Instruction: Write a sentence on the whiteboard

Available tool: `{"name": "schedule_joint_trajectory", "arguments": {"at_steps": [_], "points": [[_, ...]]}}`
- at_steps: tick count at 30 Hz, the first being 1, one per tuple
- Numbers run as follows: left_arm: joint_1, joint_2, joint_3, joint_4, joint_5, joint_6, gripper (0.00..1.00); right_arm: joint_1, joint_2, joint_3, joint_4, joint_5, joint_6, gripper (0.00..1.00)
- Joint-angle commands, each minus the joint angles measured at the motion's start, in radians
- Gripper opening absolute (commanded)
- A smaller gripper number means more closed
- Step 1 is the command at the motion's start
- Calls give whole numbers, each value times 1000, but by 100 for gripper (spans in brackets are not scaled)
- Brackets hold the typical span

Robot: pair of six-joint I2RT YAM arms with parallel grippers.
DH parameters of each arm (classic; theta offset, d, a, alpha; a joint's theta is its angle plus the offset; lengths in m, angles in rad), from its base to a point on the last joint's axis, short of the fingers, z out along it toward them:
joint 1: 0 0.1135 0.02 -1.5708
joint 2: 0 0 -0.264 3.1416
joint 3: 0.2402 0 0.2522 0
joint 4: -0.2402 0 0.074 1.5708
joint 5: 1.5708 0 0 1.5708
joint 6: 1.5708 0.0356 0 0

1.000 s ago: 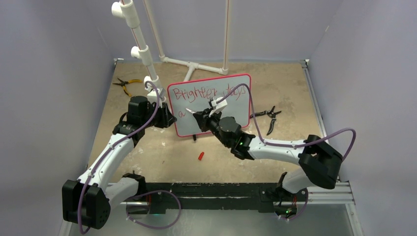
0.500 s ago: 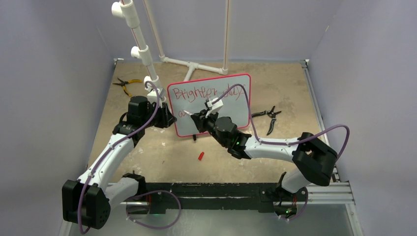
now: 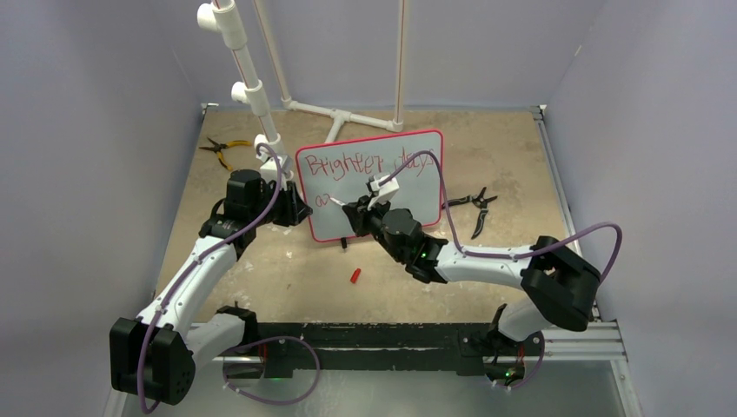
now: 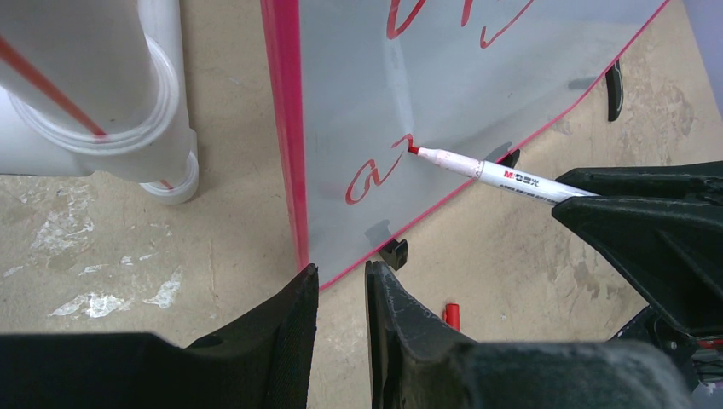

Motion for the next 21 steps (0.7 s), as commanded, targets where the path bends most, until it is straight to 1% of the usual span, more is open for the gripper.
{"name": "schedule_joint_trajectory", "arguments": {"at_steps": [1,8,21], "points": [[7,-9,-10,33,13,4,26,-2,-16,-19,-11,36,9,0],[7,-9,-10,33,15,4,26,-2,-8,-29,-17,16,17,0],[7,-13,-10,30,10,4,26,-2,-27,24,25,49,15,0]]}}
